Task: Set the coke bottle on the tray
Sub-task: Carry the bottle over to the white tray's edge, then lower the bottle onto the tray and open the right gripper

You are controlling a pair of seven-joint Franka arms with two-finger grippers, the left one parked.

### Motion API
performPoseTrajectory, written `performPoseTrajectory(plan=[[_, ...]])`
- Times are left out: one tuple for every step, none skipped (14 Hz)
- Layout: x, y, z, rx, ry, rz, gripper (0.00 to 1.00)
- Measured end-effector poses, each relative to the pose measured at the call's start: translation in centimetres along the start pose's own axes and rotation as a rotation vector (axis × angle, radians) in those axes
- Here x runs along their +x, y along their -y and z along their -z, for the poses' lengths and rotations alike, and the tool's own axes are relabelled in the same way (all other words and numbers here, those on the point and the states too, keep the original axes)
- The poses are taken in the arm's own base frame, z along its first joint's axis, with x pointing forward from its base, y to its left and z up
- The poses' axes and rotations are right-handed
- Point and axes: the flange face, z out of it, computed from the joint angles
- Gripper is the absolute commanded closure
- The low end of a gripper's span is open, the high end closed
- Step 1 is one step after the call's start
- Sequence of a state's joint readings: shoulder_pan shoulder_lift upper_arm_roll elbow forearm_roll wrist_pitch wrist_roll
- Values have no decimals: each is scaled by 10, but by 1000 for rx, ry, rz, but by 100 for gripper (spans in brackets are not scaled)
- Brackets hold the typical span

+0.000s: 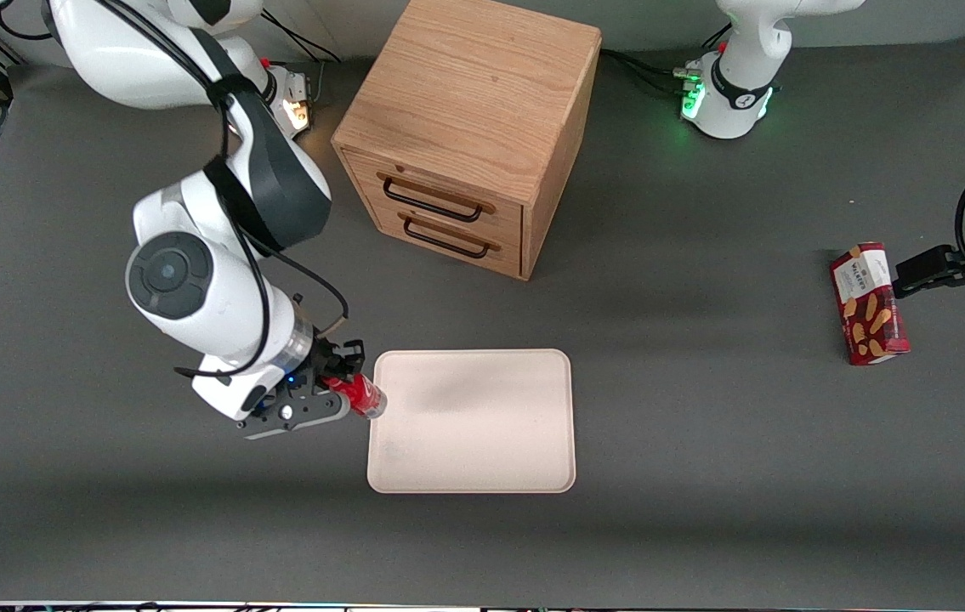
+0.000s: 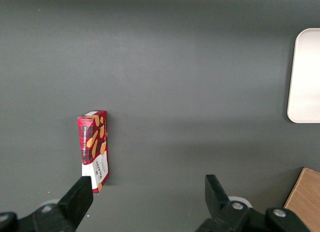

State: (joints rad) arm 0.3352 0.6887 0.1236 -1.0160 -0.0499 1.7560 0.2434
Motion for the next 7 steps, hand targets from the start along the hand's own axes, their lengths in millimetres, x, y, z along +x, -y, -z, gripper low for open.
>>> performPoseTrajectory(plan=[[5, 0, -12, -4, -12, 2, 100], [9, 1, -24, -5, -22, 3, 100], [13, 1, -36, -6, -32, 6, 100], [19, 2, -53, -8, -50, 10, 100], [22, 3, -65, -6, -60, 11, 100], [25, 4, -77, -3, -69, 12, 100], [27, 4, -89, -4, -74, 15, 100]])
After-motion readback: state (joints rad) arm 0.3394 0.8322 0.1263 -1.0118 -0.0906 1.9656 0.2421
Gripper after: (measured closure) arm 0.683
